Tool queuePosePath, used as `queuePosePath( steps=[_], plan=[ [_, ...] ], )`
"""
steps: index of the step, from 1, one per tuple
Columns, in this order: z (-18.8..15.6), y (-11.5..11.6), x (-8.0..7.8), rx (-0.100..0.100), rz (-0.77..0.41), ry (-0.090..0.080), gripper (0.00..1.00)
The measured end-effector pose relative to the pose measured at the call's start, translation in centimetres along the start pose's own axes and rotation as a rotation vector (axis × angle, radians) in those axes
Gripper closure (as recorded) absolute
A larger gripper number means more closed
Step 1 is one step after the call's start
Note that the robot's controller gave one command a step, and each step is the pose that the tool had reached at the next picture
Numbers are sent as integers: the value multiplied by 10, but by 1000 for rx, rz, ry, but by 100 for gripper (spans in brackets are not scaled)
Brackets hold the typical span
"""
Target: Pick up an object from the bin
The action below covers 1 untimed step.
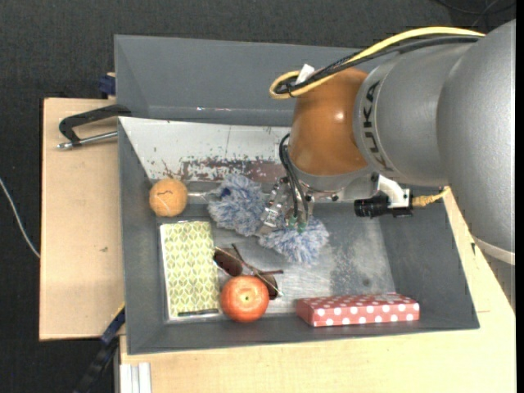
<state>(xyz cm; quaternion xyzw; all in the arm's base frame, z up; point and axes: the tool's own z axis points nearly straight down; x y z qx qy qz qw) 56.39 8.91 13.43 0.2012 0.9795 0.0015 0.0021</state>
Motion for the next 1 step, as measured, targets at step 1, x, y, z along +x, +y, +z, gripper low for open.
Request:
queuePosePath(
  steps=[1],
  plan=[
    [-10,0,0,-1,0,-1,100]
  ],
)
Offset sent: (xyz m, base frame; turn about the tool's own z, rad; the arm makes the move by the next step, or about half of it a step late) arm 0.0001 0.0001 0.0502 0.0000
